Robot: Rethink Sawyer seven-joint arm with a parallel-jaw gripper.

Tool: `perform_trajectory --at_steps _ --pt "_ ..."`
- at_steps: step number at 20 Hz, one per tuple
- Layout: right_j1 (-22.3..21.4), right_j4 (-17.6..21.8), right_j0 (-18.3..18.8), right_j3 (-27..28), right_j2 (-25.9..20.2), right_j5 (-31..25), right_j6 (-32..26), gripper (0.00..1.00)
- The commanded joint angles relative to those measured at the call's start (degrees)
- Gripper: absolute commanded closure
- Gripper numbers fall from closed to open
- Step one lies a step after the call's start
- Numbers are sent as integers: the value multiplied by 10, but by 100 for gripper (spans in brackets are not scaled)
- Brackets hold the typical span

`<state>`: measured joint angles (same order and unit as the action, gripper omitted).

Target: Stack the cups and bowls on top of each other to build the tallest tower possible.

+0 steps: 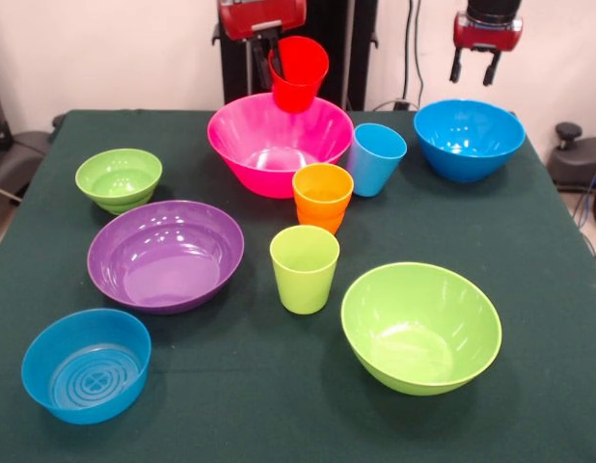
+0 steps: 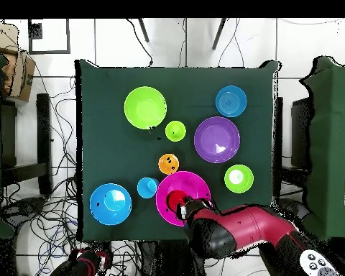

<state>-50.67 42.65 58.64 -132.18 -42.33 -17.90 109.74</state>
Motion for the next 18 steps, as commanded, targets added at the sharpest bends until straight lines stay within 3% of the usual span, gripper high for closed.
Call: perform_trajectory --at_steps 1,10,11,18 --pt "23 33 -31 7 3 -41 -33 100" --pt "27 34 -35 11 6 -43 -35 100" --pt "28 34 -34 11 5 -42 -36 0" --pt "27 32 -33 10 1 -39 -37 0"
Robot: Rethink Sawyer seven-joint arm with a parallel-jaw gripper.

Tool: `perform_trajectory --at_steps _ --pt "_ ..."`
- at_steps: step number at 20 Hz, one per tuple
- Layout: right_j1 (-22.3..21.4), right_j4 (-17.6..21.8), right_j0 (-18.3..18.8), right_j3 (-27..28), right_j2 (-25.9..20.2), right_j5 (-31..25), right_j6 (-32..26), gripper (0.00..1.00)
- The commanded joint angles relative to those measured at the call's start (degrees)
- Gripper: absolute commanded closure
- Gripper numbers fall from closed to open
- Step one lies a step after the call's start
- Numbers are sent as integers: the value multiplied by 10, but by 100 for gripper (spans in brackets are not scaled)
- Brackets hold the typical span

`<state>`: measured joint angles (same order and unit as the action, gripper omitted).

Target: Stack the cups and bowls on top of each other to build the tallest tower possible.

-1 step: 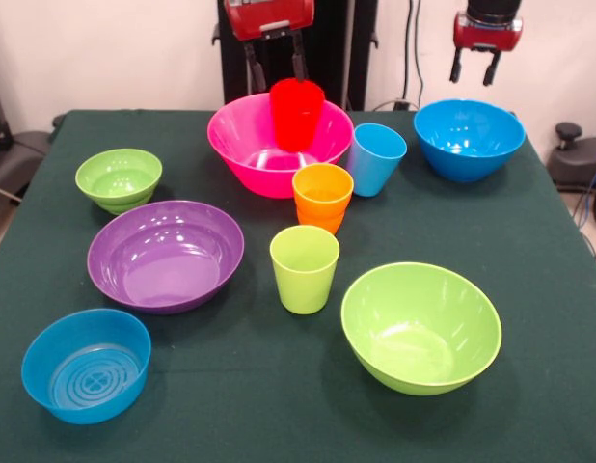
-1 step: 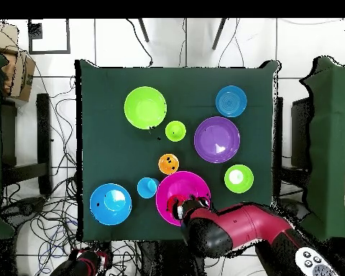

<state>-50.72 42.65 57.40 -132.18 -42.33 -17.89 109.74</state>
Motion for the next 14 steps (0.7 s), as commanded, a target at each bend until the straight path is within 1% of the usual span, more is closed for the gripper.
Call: perform_trajectory --at_steps 1,4,14 --pt "27 33 -23 10 2 -41 -37 0" --pt "24 37 -28 8 7 -30 -27 0" --pt "20 33 -24 6 4 -32 -29 0"
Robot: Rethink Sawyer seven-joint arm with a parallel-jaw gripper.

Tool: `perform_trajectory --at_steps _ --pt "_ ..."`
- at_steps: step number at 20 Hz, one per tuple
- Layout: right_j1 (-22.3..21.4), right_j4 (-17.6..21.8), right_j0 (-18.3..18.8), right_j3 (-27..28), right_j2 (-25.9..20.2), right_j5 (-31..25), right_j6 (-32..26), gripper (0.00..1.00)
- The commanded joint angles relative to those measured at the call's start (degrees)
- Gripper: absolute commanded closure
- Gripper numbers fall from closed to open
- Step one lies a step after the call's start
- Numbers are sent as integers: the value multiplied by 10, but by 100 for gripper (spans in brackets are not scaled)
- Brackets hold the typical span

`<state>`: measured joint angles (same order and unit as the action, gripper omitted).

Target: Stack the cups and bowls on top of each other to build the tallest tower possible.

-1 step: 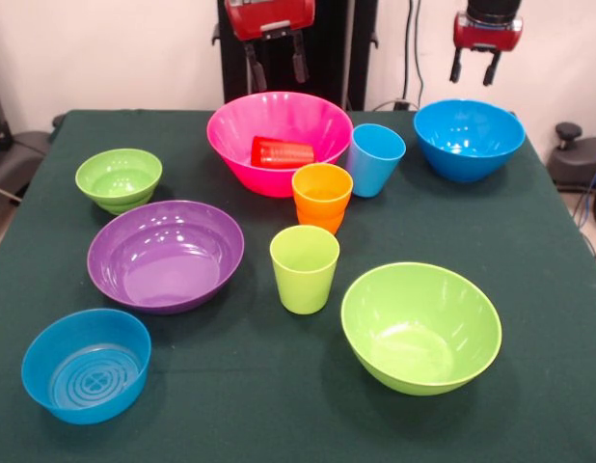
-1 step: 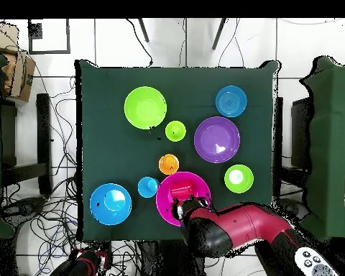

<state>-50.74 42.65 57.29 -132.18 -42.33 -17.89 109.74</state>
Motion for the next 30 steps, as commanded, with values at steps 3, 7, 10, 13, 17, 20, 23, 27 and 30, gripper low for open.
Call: perform_trajectory --at_steps 3,7,10,13,17,20,23,27,30 --pt "21 34 -25 7 6 -31 -27 0" --pt "20 35 -29 7 8 -30 -24 0" --pt "19 37 -37 8 12 -27 -17 0" --pt "16 45 -56 12 24 -16 -1 0" --pt "15 52 -90 19 48 8 28 0" --pt "8 49 -121 28 62 22 47 0" --pt "-2 38 -141 33 71 20 52 0" --pt "14 50 -181 51 118 51 81 0" --pt "4 12 -204 58 135 53 104 0"
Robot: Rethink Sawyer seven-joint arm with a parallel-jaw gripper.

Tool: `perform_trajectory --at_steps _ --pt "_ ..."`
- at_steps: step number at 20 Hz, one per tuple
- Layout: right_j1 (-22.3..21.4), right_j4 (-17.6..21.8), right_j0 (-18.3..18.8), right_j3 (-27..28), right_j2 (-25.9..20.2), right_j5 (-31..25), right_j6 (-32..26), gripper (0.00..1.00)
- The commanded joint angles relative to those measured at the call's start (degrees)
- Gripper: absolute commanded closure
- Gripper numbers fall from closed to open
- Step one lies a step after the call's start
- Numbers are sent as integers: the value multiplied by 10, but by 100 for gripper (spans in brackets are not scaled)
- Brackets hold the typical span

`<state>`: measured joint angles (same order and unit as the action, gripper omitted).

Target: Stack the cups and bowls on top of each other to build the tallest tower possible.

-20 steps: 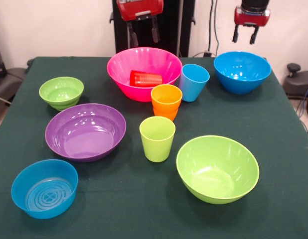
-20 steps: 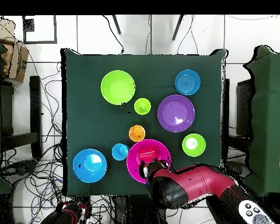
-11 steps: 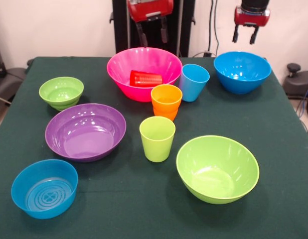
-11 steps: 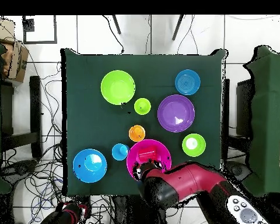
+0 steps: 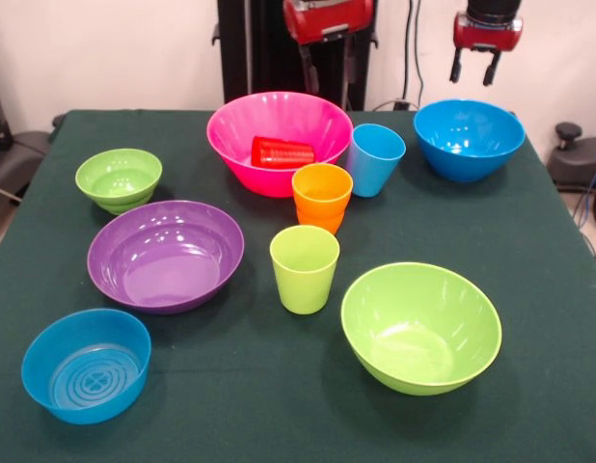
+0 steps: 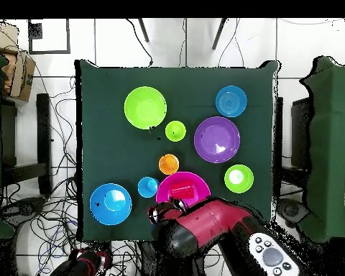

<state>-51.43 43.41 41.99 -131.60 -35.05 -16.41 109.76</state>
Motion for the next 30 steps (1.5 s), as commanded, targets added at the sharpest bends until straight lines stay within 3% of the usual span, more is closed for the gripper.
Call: perform_trajectory --at_steps 1,5,14,20,24,27,30 --pt "5 -21 -59 56 67 36 117 0" --pt "-7 -77 -69 72 75 19 123 0" --pt "-12 -151 -91 103 98 1 102 0" --pt "-22 -186 -119 133 117 -47 89 0" --pt "-5 -177 -156 136 155 -7 102 0" --pt "17 -140 -222 148 213 36 121 0" --pt "46 -136 -288 164 275 80 146 0"
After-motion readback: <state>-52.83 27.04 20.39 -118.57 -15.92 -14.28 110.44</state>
